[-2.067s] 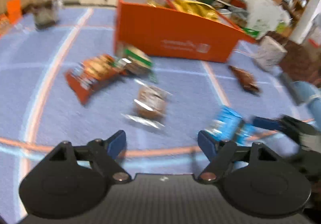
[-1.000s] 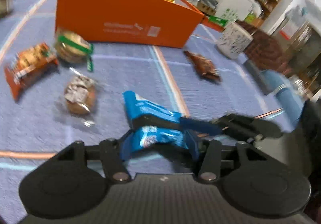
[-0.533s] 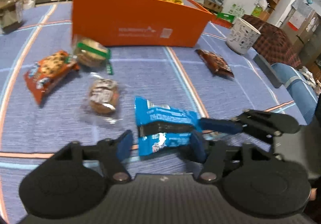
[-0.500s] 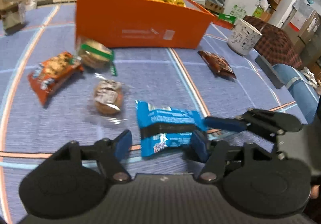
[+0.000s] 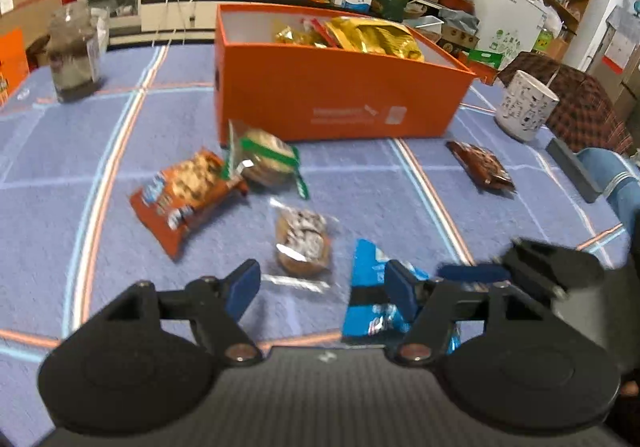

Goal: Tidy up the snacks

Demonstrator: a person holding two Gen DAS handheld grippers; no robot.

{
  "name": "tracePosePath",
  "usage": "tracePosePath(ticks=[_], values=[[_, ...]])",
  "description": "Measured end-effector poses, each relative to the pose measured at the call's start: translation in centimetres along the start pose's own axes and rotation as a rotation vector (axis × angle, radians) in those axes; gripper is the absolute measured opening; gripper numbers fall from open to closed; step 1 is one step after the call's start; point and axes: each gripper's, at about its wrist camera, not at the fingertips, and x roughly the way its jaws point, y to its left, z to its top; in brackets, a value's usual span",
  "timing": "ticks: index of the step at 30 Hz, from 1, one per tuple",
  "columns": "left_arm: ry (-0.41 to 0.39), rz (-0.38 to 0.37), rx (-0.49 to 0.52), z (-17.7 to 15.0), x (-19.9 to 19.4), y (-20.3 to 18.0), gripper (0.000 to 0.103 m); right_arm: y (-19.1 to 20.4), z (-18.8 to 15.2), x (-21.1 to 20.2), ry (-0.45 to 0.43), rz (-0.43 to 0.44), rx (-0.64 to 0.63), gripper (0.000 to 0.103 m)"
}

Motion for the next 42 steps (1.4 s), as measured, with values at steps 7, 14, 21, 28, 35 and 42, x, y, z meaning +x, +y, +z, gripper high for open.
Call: tracePosePath(ticks=[7,14,21,28,35,42], values=[[0.041,0.049,0.074,2.0,3.7,-0.1,0.066,0.7,0.7,1.0,-0.010,-0.066,-0.003,0.076],[0.060,0.054,0.075,1.0,5.1,-0.1,0.067,1.0,0.7,1.4,-0.035,-0.058,-0.025,0.075],[0.061,0.070,0.074,0.9,5.0,-0.3,0.067,0.7,0.8,1.3,-0.042,-0.073,-0.010,0.067],[0.057,0.095,0.101,0.7,5.1,-0.9,0.066,0.6,0.5,1.3,-0.053,-0.076,-0.004,0.075],[0.055,0.099,0.102,0.7,5.3,-1.0,0.066,0.5,0.5,1.7,-0.016,-0.076,-0.005,0.097],[0.038,0.097,0.072,0.7,3.9,-0.5,0.067,0.0,0.3,0.4,-0.019,-0.071,-0.007,0.093]])
